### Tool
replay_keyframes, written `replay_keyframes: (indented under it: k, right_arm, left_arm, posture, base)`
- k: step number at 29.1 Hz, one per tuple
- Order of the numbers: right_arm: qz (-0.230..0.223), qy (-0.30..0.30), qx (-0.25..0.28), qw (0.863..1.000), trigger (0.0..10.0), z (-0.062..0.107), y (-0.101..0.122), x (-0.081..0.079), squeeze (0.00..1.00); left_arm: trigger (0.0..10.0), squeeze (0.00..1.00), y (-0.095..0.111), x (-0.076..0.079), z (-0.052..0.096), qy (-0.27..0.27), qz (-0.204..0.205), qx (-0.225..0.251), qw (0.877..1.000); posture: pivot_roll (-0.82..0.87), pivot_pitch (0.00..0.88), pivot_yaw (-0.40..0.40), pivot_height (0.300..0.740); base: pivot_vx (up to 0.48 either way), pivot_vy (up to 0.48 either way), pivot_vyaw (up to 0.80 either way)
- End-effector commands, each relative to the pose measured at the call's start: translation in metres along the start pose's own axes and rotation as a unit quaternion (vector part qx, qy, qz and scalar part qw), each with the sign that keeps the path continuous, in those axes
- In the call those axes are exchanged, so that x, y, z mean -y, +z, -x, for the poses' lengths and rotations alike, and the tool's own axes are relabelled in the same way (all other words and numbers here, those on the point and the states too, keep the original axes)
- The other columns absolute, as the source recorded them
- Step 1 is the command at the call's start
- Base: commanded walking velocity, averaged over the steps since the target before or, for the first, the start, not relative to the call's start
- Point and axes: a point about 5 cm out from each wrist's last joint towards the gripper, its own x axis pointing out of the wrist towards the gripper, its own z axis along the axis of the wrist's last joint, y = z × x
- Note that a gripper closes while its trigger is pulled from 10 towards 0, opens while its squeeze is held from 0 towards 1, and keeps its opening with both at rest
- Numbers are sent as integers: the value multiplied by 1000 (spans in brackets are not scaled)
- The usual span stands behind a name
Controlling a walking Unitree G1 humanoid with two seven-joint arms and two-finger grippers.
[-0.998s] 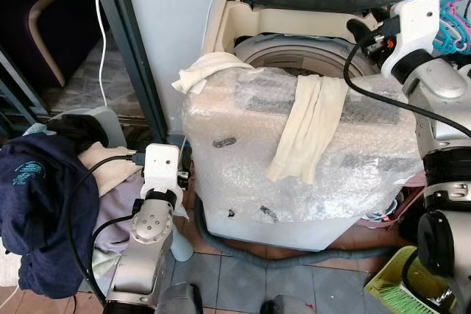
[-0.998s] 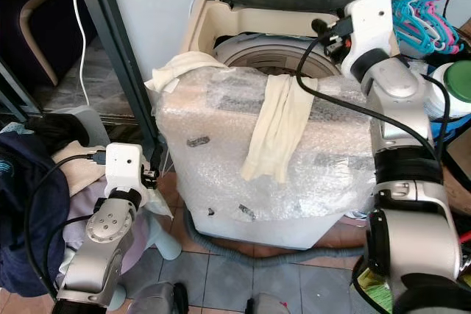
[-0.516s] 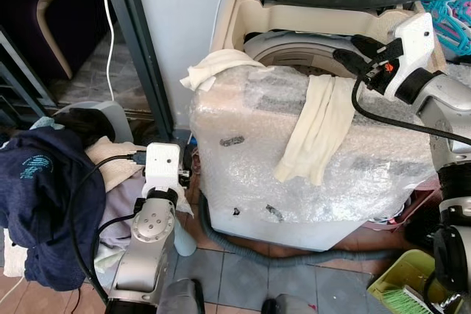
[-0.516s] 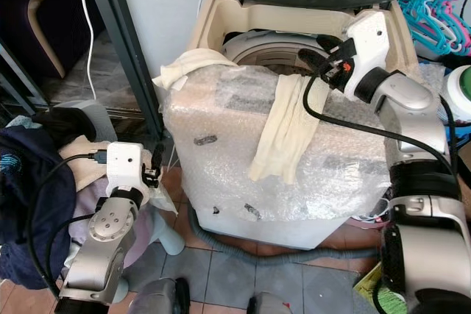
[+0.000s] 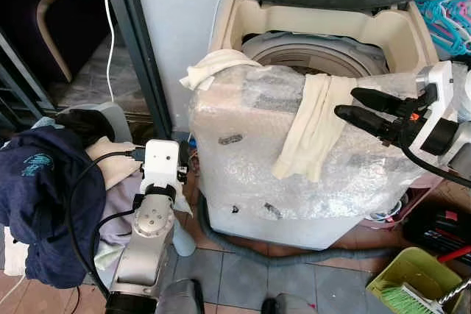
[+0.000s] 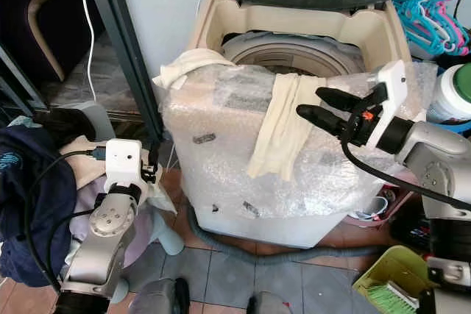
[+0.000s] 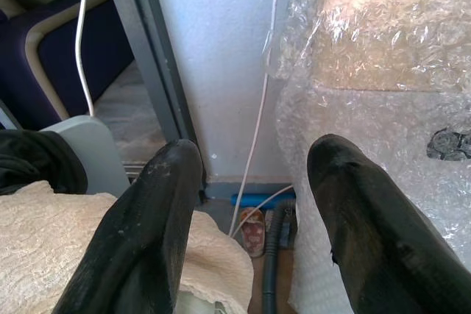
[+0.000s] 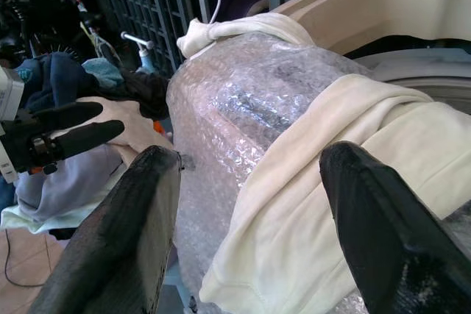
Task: Clothes washing
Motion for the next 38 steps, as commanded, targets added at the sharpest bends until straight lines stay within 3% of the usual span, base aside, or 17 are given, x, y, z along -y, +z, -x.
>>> replay_keyframes:
  k: [1,10,11,15,17,20,24,33,38]
  right_arm:
    - [-10,45,-26,999,10000,-3,-7,-12,0]
    - [-88,113,-90,986,10000,-9,-52,-46,0]
    - [-98,114,-107,983,10000,-13,-65,-53,0]
    - [-108,64,-156,980,10000,-32,-101,-59,0]
    - [-110,40,-157,981,10000,-40,-106,-57,0]
    - [-110,24,-153,982,10000,-48,-108,-55,0]
    - [-102,-12,-98,990,10000,-73,-95,-45,0]
    - [-77,-2,-67,995,10000,-79,-74,-37,0]
    - [-50,-8,-16,999,10000,-83,-48,-27,0]
  left_arm:
    - [10000,0,1,0,-1,-1,-3,4,1000]
    - [10000,0,1,0,0,3,-2,5,1000]
    - [10000,0,1,-1,1,6,-4,5,1000]
    - [10000,0,0,-1,3,12,-6,-1,1000]
    - [10000,0,-2,-2,4,14,-8,-6,1000]
    - [10000,0,-3,-2,5,15,-9,-8,1000]
    - [10000,0,-3,-3,5,14,-11,-13,1000]
    - [10000,0,-3,-1,5,13,-8,-17,1000]
    - [10000,0,-3,1,5,11,-5,-20,1000]
  posture:
    - [-74,57,17,740]
    - [-69,67,12,740]
    - [-66,71,9,740]
    - [-57,79,1,740]
    - [-52,80,-1,740]
    - [-49,83,-2,740]
    - [-41,90,-9,740]
    - [-46,103,-20,740]
    - [-50,104,-20,740]
  base:
    - [0,0,0]
    - [0,0,0]
    - [0,0,0]
    - [0,0,0]
    - [0,0,0]
    - [0,0,0]
    - [0,0,0]
    - [0,0,0]
    - [0,0,0]
